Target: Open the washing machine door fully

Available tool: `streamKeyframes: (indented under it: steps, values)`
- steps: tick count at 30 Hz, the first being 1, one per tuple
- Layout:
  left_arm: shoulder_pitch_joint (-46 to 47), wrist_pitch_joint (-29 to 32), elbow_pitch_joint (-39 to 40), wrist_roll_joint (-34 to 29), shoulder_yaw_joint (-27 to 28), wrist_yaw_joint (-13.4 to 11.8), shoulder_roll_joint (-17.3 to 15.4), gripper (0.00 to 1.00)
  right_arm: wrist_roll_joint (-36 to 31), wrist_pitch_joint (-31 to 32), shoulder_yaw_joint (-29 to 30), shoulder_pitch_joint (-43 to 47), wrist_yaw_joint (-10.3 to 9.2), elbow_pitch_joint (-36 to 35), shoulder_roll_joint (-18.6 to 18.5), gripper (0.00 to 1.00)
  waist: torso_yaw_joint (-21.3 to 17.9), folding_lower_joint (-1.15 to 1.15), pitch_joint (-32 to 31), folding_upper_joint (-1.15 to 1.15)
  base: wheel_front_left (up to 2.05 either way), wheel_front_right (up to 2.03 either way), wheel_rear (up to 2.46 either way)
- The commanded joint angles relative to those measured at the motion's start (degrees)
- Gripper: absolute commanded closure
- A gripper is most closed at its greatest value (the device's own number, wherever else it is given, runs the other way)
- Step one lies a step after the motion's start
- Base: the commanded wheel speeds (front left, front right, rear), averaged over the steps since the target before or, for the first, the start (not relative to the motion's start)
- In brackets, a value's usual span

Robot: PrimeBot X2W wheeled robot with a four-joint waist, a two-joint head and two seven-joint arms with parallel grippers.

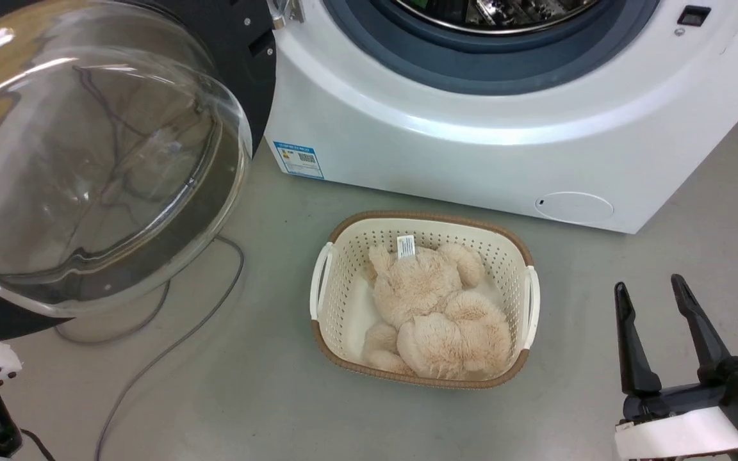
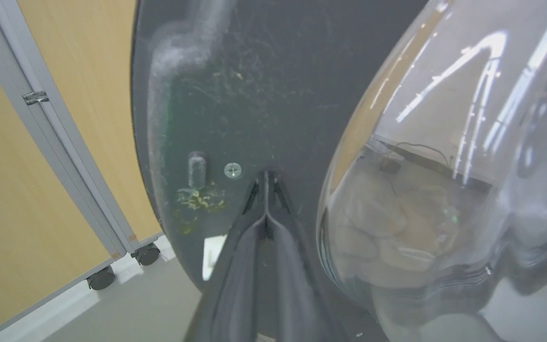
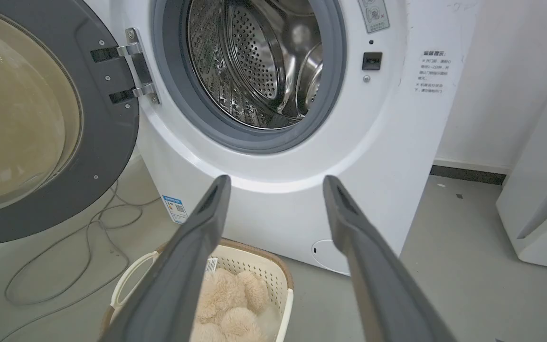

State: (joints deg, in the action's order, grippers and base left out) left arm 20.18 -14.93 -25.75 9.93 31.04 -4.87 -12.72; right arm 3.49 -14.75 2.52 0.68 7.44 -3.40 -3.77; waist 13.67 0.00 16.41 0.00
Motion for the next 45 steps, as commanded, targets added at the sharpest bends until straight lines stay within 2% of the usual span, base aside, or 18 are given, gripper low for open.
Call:
streamKeyframes:
  steps: [1,5,12,18,26,27,28,29,45]
  values:
    - [0.6,-0.1,0.3,-0.9,0.3,0.4,0.0,1.0,-0.4,-0.2,0.1,-0.6,0.05,-0.1,-0.1,0.0,0.1,0.0,-0.7,0.0,0.0,0.0,0.0]
    - [-0.4,-0.1,1.9,-1.7,0.8,1.2,0.8,1.0,-0.3,-0.2,0.1,-0.1,0.05,0.1,0.2,0.0,-0.1,0.0,-2.1,0.0,0.0,0.0,0.0]
    - [-5.5,-0.1,9.1,-4.3,0.6,3.1,4.4,1.0,-0.1,-0.2,-0.2,1.0,0.05,0.5,0.7,0.0,-0.9,0.0,-6.6,0.0,0.0,0.0,0.0]
    - [-10.1,-0.1,16.1,-7.4,-2.9,4.4,7.2,1.0,0.0,-0.2,0.5,2.5,0.05,0.6,0.9,0.0,-1.5,0.0,-10.4,0.0,0.0,0.0,0.0]
    - [-14.7,-0.1,22.0,-8.1,-8.8,8.0,8.7,1.0,1.0,-0.2,0.6,3.6,0.05,0.4,0.9,0.0,-3.0,0.0,-13.1,0.0,0.0,0.0,0.0]
    - [-15.2,-0.1,22.4,-8.2,-9.9,8.3,8.9,0.92,1.0,-0.2,0.7,3.7,0.05,0.4,0.9,0.0,-3.2,0.0,-13.4,0.0,0.0,0.0,0.0]
    - [-15.8,-0.1,22.8,-8.2,-10.8,8.5,9.1,0.57,1.1,-0.2,0.8,3.8,0.05,0.4,0.9,0.0,-3.5,0.0,-13.6,0.0,0.0,0.0,0.0]
    - [-16.3,-0.1,23.2,-8.3,-11.7,8.7,9.2,0.0,1.2,-0.2,0.8,3.9,0.05,0.4,0.9,0.0,-3.7,0.0,-13.8,0.0,0.0,0.0,0.0]
    - [-22.0,-0.1,23.8,-5.9,-22.2,10.3,9.8,0.0,1.5,-0.3,0.5,4.9,0.05,0.1,0.9,0.0,-10.5,0.0,-15.3,0.0,0.0,0.0,0.0]
